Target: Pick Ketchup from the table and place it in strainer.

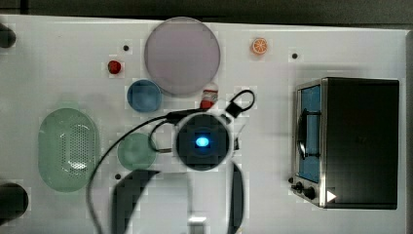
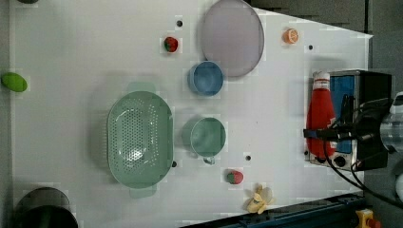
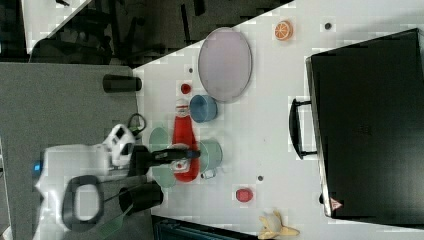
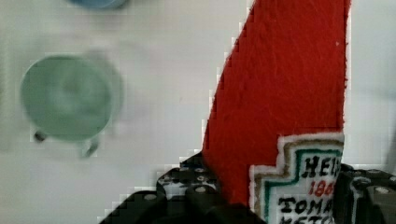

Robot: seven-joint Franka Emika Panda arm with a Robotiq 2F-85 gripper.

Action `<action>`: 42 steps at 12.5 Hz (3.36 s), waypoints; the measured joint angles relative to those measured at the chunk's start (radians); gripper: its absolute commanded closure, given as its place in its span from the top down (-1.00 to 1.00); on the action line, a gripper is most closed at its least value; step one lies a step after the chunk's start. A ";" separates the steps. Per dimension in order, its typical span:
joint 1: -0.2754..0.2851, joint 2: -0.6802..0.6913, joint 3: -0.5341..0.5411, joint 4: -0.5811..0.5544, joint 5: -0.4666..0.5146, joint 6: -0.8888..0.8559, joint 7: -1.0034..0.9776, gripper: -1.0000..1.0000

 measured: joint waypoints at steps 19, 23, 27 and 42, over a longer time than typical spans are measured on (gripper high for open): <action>0.078 0.467 0.595 0.105 0.015 0.455 0.835 0.26; 0.113 0.630 0.584 0.090 -0.025 0.613 0.908 0.26; 0.141 0.751 0.558 0.086 -0.084 0.648 0.920 0.95; -0.063 0.232 0.475 0.476 0.114 -0.092 1.063 1.00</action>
